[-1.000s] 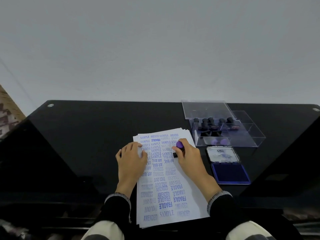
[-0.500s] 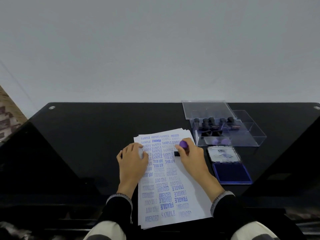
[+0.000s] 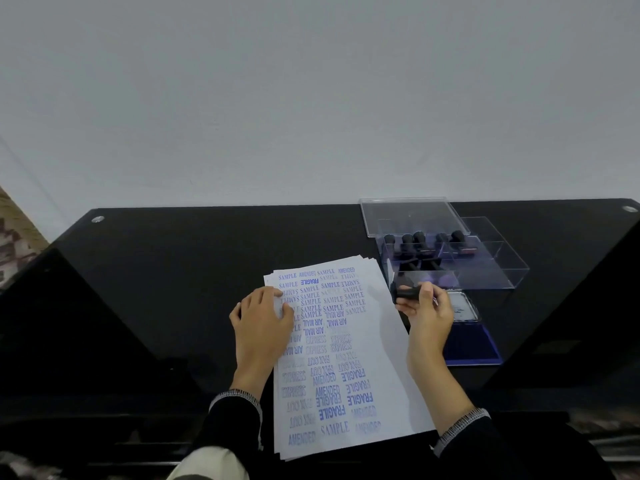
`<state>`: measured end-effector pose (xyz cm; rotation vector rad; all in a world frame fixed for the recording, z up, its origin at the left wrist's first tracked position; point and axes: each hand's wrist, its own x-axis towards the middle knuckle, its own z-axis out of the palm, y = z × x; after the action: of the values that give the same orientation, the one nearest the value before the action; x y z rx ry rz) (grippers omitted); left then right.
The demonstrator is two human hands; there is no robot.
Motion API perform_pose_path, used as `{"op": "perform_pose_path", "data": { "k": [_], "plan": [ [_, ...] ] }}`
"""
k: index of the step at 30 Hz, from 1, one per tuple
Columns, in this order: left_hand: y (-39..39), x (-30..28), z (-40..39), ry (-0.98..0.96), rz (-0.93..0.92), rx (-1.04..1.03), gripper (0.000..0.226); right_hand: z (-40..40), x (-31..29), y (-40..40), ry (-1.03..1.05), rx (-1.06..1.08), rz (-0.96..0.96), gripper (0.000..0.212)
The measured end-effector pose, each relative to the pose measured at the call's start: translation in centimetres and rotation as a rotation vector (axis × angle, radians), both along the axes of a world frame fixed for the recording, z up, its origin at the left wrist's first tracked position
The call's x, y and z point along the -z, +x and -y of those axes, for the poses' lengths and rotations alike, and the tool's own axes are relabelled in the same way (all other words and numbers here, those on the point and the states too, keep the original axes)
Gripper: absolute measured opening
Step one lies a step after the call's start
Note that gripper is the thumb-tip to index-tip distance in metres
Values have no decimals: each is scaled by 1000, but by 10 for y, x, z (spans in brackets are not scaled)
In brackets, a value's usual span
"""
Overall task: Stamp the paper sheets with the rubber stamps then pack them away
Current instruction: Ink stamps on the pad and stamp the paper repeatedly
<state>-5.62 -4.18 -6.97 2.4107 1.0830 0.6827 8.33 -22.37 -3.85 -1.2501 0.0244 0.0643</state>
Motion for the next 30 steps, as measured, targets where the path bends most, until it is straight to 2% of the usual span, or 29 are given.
{"op": "perform_pose_path", "data": {
  "k": [14,16,18,20,22,26,28,30],
  "plan": [
    [0,-4,1,0,4,16,17,17,-5,0,-16,24,28,15],
    [0,-9,6,66,35,60,14,29,-8,2,-52,49,55,14],
    [-3,-11,11,210,50,134,11,47,-11,6,-96,72,74,13],
    [-4,-12,15,278,-4,203,10,66,-12,13,-130,85,81,16],
    [0,-17,24,227,-25,242,9,85,-11,22,-144,89,75,16],
    [27,-35,70,55,125,350,16,112,-9,28,-96,69,62,12],
    [40,-39,99,-75,162,476,22,119,-7,25,-95,43,63,12],
    [50,-37,120,-140,106,619,34,123,-6,22,-124,22,76,13]
  ]
}}
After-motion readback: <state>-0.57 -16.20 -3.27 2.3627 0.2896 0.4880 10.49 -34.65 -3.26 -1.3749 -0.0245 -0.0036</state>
